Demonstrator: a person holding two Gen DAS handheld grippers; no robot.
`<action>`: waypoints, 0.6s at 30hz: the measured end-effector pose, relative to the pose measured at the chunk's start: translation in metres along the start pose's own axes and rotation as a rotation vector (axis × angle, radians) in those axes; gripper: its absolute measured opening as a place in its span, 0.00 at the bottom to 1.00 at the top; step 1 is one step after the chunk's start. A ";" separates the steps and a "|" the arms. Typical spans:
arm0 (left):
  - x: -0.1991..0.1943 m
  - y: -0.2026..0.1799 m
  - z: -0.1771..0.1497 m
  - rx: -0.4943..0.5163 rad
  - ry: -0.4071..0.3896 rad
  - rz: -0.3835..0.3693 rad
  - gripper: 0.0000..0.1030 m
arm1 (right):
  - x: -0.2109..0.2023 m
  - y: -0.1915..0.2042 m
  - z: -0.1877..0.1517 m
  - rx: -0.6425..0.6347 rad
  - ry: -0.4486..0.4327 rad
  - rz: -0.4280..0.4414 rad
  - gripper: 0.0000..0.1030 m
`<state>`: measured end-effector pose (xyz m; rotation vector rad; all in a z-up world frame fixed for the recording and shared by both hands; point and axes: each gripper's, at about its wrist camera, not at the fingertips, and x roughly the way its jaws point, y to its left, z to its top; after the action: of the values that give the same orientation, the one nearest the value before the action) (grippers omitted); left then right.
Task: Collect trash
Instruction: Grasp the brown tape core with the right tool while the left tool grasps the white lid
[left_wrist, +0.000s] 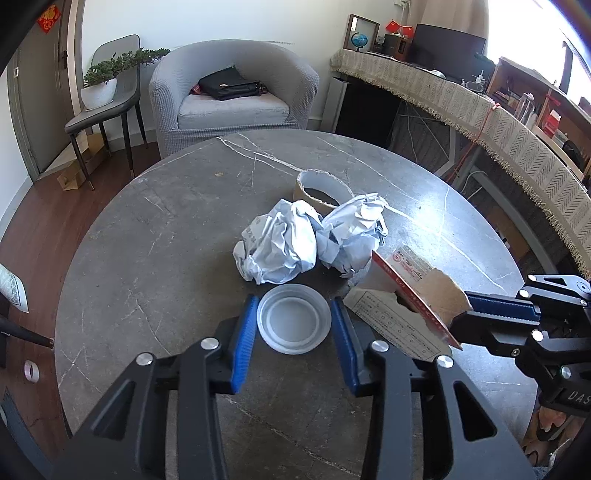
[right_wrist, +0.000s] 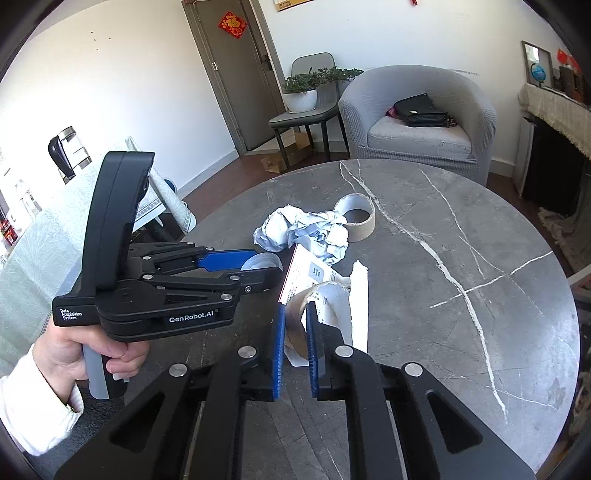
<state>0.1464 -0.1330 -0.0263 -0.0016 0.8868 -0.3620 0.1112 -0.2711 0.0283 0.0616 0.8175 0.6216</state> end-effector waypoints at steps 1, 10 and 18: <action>-0.001 0.001 0.000 -0.002 -0.002 -0.002 0.41 | -0.001 -0.001 0.001 0.008 -0.007 0.009 0.09; -0.008 0.009 -0.003 -0.004 -0.007 0.005 0.41 | -0.015 0.004 0.015 0.039 -0.069 0.044 0.07; -0.031 0.033 -0.004 -0.030 -0.051 -0.003 0.41 | -0.009 0.026 0.034 0.019 -0.101 0.077 0.06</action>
<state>0.1357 -0.0922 -0.0106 -0.0399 0.8423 -0.3498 0.1171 -0.2482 0.0651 0.1410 0.7259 0.6782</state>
